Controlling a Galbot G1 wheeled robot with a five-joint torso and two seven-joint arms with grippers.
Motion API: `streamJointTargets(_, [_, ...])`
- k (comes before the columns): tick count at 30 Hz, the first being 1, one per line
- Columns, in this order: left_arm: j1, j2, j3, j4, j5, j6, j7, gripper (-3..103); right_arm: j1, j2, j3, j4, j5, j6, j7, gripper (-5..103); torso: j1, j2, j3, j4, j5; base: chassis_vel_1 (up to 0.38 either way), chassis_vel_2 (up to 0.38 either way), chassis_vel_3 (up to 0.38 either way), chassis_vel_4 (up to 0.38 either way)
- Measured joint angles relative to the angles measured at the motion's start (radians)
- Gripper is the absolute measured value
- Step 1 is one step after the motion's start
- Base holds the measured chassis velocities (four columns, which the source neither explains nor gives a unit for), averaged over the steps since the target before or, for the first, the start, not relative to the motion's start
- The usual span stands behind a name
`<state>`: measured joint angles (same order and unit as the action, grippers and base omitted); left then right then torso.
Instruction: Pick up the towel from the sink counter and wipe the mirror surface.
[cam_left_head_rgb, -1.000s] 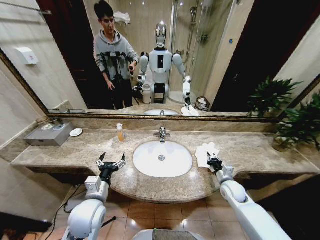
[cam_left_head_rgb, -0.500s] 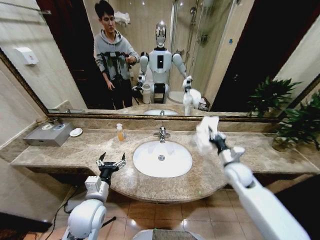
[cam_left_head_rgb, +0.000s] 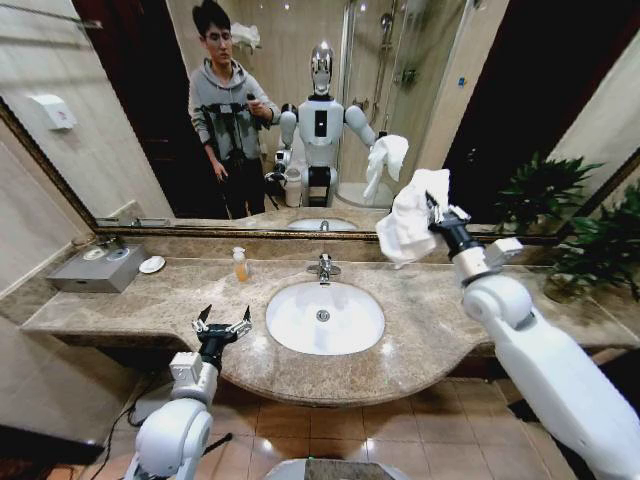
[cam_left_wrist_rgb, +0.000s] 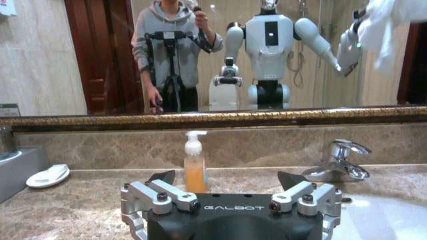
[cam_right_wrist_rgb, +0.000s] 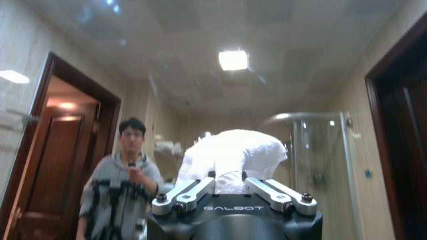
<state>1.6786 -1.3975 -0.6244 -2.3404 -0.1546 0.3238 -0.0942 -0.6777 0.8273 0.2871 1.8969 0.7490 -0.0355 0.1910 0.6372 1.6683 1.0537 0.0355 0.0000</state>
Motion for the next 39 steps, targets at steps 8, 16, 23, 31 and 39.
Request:
streamJointTargets(8, [0.0, 0.0, 0.0, 0.0, 0.0, 0.0, 0.0, 100, 0.354, 0.248, -0.121, -0.294, -0.201, 0.095, -0.038, 5, 0.001, 0.0, 0.0, 0.0011, -0.0008, 0.0, 0.0, 0.0, 0.0])
streamJointTargets(16, [0.0, 0.0, 0.0, 0.0, 0.0, 0.0, 0.0, 100, 0.561, 0.397, -0.126, -0.501, -0.352, 0.139, -0.038, 5, 0.0, 0.0, 0.0, -0.0004, -0.0002, 0.0, 0.0, 0.0, 0.0])
streamJointTargets(23, [0.0, 0.0, 0.0, 0.0, 0.0, 0.0, 0.0, 100, 0.594, 0.491, -0.13, -0.582, -0.429, 0.158, -0.032, 5, 0.0, 0.0, 0.0, 0.0005, -0.0003, 0.0, 0.0, 0.0, 0.0])
streamJointTargets(31, [0.0, 0.0, 0.0, 0.0, 0.0, 0.0, 0.0, 100, 0.587, 0.615, -0.169, -0.644, -0.488, 0.173, -0.036, 5, 0.0, 0.0, 0.0, 0.0005, -0.0003, 0.0, 0.0, 0.0, 0.0])
streamJointTargets(39, [0.0, 0.0, 0.0, 0.0, 0.0, 0.0, 0.0, 100, 0.564, 0.697, -0.277, -0.658, -0.53, 0.211, -0.055, 5, 0.0, 0.0, 0.0, 0.0006, -0.0006, 0.0, 0.0, 0.0, 0.0])
